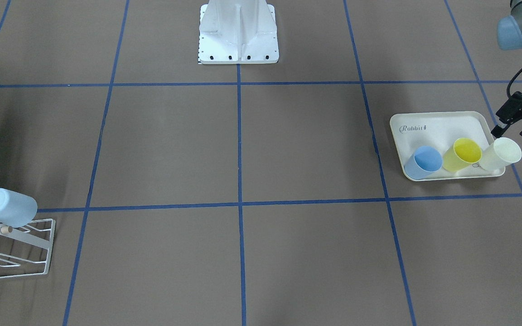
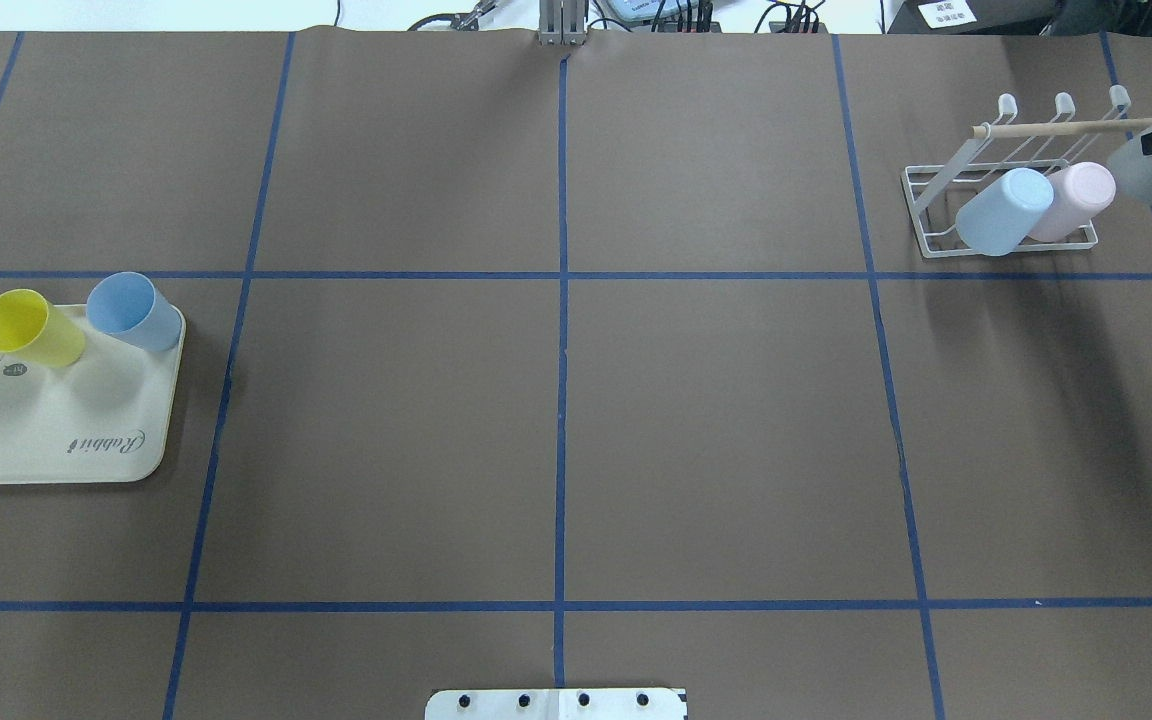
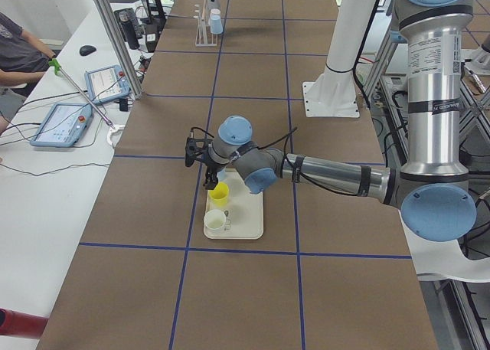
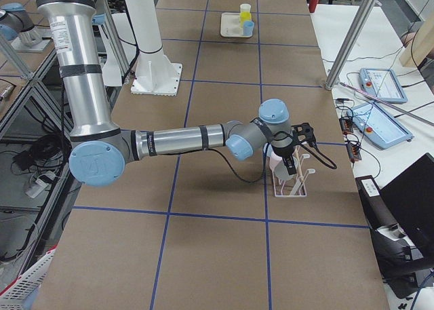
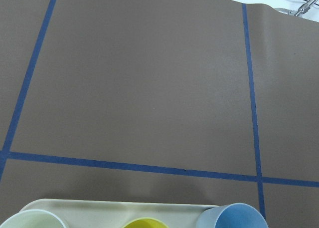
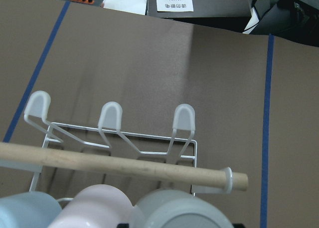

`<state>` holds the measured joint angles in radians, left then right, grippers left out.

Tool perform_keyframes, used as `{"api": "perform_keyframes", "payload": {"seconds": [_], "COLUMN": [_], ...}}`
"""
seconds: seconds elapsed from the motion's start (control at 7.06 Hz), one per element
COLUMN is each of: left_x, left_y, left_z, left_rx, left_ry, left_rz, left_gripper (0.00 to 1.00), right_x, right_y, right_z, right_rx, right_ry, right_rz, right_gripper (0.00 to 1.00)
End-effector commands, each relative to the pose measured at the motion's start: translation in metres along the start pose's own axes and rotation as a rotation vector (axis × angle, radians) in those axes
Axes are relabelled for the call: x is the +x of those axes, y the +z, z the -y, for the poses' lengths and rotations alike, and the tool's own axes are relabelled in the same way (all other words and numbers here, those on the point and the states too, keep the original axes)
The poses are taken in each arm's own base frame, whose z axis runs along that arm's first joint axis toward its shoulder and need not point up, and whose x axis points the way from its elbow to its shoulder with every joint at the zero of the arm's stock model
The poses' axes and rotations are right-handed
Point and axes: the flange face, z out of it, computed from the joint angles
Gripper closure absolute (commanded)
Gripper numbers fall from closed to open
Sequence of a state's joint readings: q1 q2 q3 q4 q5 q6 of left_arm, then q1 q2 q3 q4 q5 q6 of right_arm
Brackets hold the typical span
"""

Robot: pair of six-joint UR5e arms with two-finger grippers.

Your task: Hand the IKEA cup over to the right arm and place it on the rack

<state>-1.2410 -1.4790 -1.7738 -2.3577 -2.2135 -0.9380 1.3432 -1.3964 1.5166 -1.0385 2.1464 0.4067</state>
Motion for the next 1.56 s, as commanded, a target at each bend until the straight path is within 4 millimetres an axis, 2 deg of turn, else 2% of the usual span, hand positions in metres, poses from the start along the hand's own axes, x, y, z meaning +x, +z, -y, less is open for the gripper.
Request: {"api": "perform_keyframes", "payload": {"seconds": [0.0, 0.14, 0.28, 0.42, 0.71, 0.99, 1.28, 1.42], "left_x": [0.000, -0.001, -0.008, -0.017, -0.044, -0.084, -0.093, -0.107], "left_y": [0.000, 0.001, 0.001, 0.004, 0.020, 0.035, 0.047, 0.055], "left_z": [0.000, 0.000, -0.003, -0.008, -0.010, -0.019, -0.022, -0.030], "left_rx": [0.000, -0.001, -0.003, -0.013, -0.026, -0.015, -0.067, -0.117], "left_ry": [-0.002, -0.004, -0.007, -0.016, -0.013, 0.034, -0.002, 0.070], "left_rz": [-0.001, 0.001, 0.014, 0.031, 0.081, 0.182, 0.241, 0.272], "left_gripper": [0.00, 0.00, 0.00, 0.00, 0.00, 0.00, 0.01, 0.01], "right_x": [0.007, 0.001, -0.006, -0.007, -0.008, -0.011, -0.024, -0.035], "right_y": [0.012, 0.019, 0.024, 0.025, 0.026, 0.025, 0.014, 0.001], "right_z": [-0.001, -0.003, -0.005, -0.006, -0.005, -0.003, 0.012, 0.017], "right_rx": [-0.016, -0.028, -0.038, -0.039, -0.040, -0.036, -0.007, 0.017], "right_ry": [0.008, 0.000, -0.011, -0.012, -0.013, -0.017, -0.026, 0.004], "right_rz": [-0.016, -0.012, -0.007, -0.005, -0.006, -0.004, 0.010, 0.025], "right_gripper": [0.69, 0.55, 0.26, 0.02, 0.02, 0.02, 0.02, 0.02]}}
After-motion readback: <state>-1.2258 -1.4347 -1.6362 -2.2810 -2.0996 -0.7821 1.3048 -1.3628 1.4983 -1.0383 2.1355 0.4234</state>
